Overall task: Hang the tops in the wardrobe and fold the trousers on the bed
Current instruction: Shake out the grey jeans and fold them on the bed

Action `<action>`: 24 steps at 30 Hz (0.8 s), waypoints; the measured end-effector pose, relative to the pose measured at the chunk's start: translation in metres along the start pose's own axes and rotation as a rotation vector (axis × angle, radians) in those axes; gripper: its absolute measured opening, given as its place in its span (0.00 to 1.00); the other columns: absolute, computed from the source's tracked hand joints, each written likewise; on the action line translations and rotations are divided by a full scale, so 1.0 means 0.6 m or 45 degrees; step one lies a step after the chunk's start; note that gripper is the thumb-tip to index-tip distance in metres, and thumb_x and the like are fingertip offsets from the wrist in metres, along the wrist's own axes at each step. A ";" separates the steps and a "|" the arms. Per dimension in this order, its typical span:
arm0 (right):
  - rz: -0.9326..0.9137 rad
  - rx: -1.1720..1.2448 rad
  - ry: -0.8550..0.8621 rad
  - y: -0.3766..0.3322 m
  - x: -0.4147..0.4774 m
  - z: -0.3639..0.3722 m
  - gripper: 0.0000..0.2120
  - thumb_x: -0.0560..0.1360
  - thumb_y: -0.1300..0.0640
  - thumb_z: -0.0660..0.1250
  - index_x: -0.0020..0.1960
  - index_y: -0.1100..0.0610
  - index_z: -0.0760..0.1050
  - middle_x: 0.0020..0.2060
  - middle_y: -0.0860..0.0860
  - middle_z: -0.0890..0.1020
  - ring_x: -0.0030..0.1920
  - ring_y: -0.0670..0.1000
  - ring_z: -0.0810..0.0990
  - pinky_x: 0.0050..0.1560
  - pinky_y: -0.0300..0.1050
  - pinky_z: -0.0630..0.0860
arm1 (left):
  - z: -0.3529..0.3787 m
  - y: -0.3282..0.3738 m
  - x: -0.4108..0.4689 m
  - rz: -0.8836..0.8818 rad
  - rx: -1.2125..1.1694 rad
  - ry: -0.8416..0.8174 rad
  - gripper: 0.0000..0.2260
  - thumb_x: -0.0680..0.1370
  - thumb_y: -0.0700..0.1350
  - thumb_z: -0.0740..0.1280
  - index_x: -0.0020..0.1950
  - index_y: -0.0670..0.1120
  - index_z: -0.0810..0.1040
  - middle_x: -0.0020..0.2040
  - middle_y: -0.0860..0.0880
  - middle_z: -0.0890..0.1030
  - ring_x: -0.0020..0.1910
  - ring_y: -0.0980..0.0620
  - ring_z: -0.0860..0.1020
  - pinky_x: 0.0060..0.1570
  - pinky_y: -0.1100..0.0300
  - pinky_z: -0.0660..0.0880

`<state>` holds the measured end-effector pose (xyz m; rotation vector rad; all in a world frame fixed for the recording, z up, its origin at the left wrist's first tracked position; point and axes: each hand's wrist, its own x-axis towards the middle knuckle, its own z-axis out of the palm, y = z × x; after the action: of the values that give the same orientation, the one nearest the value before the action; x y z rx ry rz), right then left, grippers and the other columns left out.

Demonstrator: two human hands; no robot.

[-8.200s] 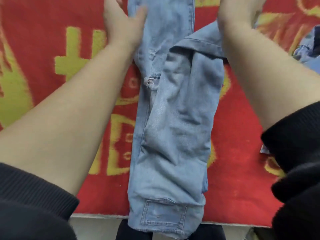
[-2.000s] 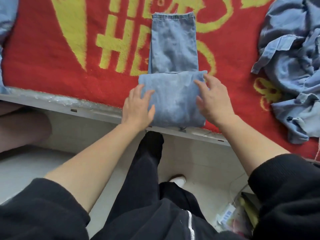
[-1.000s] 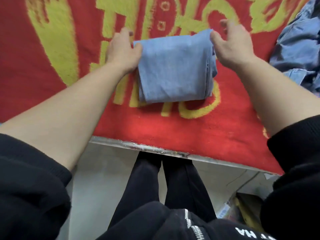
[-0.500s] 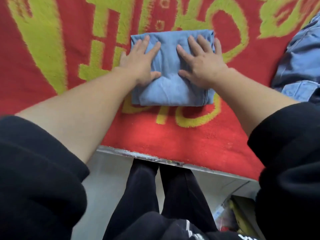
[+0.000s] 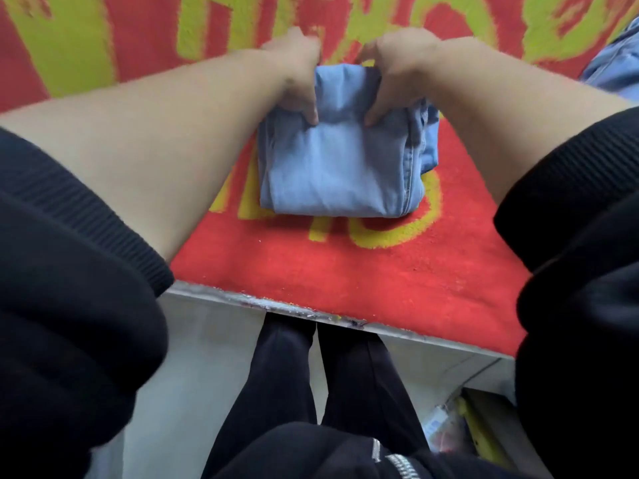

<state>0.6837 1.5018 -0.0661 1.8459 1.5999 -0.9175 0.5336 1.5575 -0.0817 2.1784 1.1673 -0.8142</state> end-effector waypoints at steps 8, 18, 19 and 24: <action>0.157 0.044 0.243 -0.024 -0.048 0.066 0.15 0.69 0.60 0.72 0.55 0.58 0.79 0.54 0.59 0.81 0.55 0.61 0.81 0.43 0.48 0.68 | 0.060 0.011 -0.047 -0.015 0.017 0.100 0.22 0.66 0.41 0.75 0.58 0.48 0.73 0.58 0.43 0.77 0.56 0.37 0.78 0.43 0.51 0.71; -0.039 -0.125 0.551 -0.056 -0.164 0.144 0.18 0.69 0.63 0.66 0.58 0.58 0.71 0.58 0.59 0.75 0.60 0.63 0.72 0.56 0.56 0.66 | 0.181 0.039 -0.194 0.042 0.019 0.613 0.18 0.64 0.38 0.69 0.52 0.48 0.73 0.53 0.47 0.78 0.55 0.43 0.75 0.50 0.49 0.65; -0.063 -0.113 0.542 -0.061 -0.182 0.148 0.18 0.69 0.63 0.66 0.58 0.58 0.71 0.56 0.58 0.76 0.58 0.63 0.74 0.54 0.56 0.67 | 0.181 0.042 -0.214 0.033 0.004 0.553 0.18 0.65 0.38 0.69 0.54 0.47 0.72 0.52 0.47 0.79 0.55 0.43 0.76 0.51 0.50 0.66; -0.077 -0.090 0.642 -0.077 -0.283 0.204 0.19 0.61 0.62 0.72 0.50 0.59 0.73 0.45 0.58 0.80 0.47 0.62 0.78 0.47 0.54 0.71 | 0.181 0.046 -0.306 0.074 0.070 0.409 0.18 0.69 0.39 0.69 0.57 0.46 0.70 0.51 0.44 0.81 0.52 0.40 0.79 0.48 0.50 0.70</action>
<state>0.6076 1.3093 -0.0098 2.0968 1.9577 -0.4238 0.4477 1.3702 -0.0188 2.4408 1.2363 -0.4879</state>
